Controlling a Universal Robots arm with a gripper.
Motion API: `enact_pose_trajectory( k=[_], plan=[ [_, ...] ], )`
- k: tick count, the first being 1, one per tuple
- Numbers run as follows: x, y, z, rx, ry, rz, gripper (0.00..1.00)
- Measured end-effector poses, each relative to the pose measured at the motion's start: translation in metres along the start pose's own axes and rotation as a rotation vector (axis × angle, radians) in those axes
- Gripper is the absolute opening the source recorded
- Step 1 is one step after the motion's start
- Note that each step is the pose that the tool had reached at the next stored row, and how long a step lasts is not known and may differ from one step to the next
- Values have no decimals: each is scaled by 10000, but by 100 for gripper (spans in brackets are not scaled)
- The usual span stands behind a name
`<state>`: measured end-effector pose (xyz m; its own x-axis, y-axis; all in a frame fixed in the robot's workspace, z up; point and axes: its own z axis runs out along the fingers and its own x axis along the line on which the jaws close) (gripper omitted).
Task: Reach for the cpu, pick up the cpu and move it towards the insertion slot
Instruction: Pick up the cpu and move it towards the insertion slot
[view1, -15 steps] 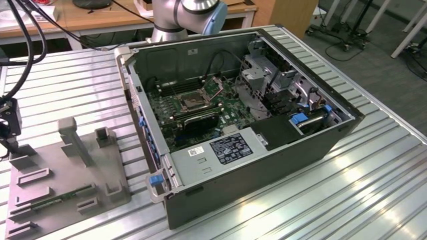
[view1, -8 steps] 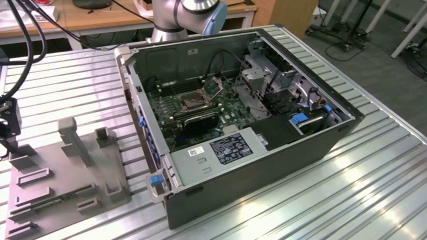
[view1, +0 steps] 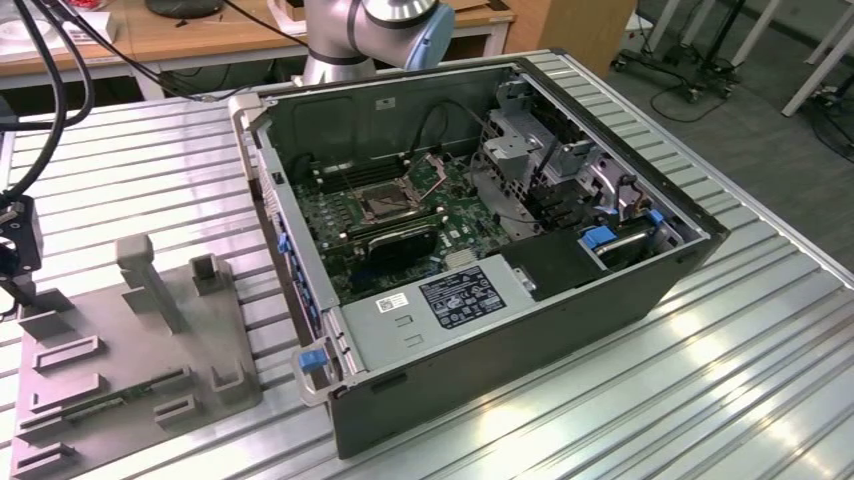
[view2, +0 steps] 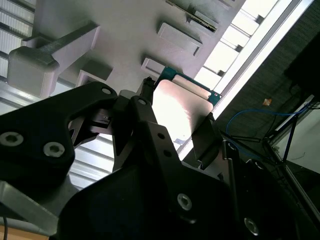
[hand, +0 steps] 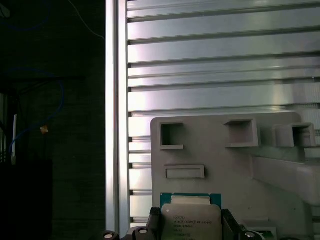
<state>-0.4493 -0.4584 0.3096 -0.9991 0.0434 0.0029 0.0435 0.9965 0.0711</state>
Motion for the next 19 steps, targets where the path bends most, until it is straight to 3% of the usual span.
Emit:
enact_pose_trajectory(
  k=[10, 19],
  plan=[
    [0, 0, -11, 2, 3, 1, 55],
    [1, 16, -213, 0, 0, 2, 55]
  ],
)
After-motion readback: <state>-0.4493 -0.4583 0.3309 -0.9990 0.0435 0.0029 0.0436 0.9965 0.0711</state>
